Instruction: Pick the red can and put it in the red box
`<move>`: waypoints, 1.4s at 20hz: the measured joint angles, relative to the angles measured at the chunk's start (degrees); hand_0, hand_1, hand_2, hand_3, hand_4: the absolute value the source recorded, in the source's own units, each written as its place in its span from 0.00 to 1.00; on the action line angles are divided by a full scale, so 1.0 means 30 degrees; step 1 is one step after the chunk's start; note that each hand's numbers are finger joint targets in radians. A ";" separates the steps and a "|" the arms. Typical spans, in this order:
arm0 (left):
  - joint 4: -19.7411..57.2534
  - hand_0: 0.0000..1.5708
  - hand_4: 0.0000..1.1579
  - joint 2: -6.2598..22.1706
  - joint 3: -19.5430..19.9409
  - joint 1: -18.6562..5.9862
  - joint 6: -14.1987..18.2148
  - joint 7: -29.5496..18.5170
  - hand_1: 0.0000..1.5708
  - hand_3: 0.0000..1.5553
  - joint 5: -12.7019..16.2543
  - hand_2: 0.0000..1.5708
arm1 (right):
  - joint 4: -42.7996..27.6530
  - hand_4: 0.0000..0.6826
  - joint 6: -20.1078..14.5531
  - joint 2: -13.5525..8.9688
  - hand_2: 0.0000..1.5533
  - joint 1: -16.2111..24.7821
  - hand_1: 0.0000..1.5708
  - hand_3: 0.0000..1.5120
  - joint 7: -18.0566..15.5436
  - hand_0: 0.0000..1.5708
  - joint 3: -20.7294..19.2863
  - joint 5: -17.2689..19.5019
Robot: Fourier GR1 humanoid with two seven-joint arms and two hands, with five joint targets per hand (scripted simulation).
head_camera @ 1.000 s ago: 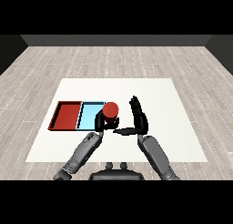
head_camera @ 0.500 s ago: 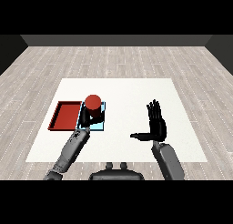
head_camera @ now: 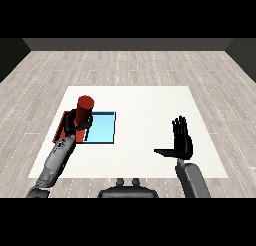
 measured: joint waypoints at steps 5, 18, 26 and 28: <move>0.5025 1.00 0.91 0.1418 0.0618 -0.1118 -0.1073 0.0940 1.00 0.95 -0.0627 0.99 | 0.0771 0.00 0.0176 -0.0064 0.00 -0.0115 0.00 0.00 0.0031 0.00 -0.0424 -0.0122; 1.7503 0.71 0.56 0.1523 0.0266 -0.4532 -0.2268 0.2865 0.71 0.00 -0.3274 0.66 | 0.4009 0.00 0.0654 0.0382 0.00 -0.1743 0.00 0.00 -0.1267 0.00 -0.1218 0.0065; 2.1068 0.00 0.00 0.1494 -0.0360 -0.6043 -0.4666 0.2850 0.00 0.00 -0.4471 0.00 | 0.5464 0.00 0.0944 0.0792 0.00 -0.2692 0.00 0.00 -0.2076 0.00 -0.1335 0.0282; 2.1292 0.00 0.00 0.1622 0.0214 -0.6175 -0.4591 0.2327 0.00 0.00 -0.4038 0.00 | 0.5527 0.00 0.1020 0.0901 0.00 -0.2701 0.00 0.00 -0.2251 0.00 -0.1381 0.0240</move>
